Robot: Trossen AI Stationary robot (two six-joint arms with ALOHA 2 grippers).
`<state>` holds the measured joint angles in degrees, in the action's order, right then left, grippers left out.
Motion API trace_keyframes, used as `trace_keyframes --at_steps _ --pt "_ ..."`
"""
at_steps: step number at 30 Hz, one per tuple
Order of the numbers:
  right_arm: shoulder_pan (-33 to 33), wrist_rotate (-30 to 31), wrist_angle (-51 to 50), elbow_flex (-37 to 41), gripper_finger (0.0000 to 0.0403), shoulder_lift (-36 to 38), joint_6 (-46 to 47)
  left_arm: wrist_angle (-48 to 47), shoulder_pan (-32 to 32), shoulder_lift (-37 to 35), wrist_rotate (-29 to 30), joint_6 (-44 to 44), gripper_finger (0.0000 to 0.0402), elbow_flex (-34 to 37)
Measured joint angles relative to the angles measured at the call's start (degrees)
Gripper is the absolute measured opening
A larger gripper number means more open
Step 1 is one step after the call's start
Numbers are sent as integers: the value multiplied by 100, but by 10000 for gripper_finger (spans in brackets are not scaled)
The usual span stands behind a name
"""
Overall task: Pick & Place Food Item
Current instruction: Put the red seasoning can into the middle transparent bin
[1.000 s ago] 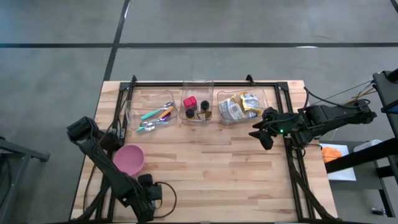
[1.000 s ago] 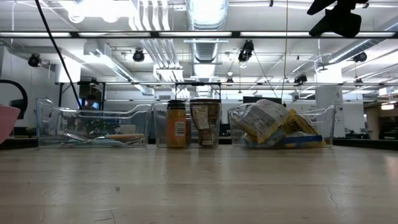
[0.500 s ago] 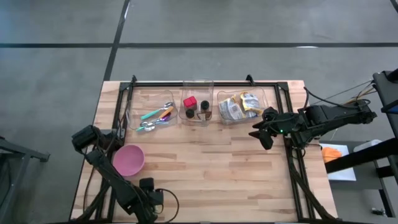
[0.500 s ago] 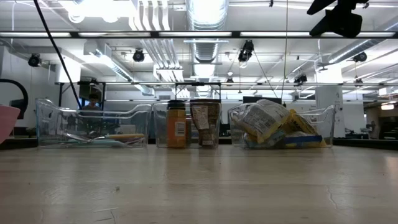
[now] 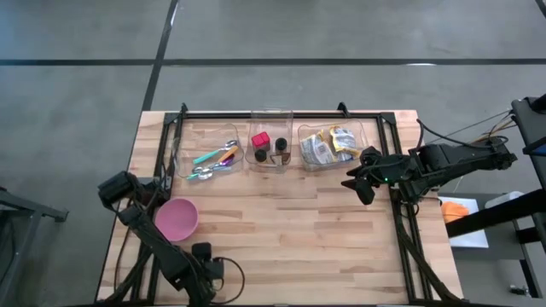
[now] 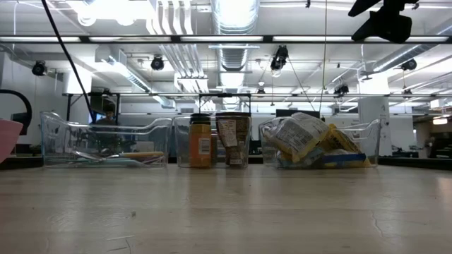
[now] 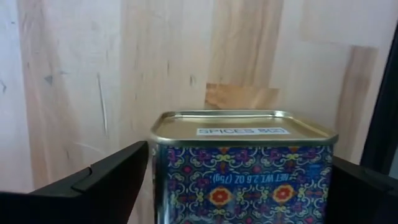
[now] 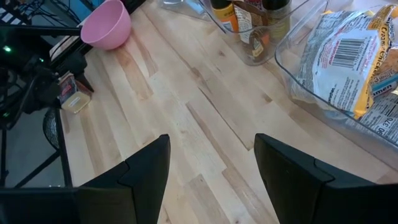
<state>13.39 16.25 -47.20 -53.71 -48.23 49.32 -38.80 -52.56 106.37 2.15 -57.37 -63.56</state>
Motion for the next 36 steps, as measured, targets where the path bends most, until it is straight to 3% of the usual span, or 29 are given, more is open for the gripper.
trace_keyframes --at_steps 3,9,27,36 --pt "-2 0 1 0 228 0 0 64 4 -16 0 -202 377 76" --pt "0 1 7 0 228 0 4 30 8 -46 -65 -243 295 80" --pt "-2 -67 251 0 228 0 -501 96 305 -61 -1121 -251 295 -231" --pt "66 -795 722 0 228 -301 -1410 109 967 -656 -1124 -269 295 -246"
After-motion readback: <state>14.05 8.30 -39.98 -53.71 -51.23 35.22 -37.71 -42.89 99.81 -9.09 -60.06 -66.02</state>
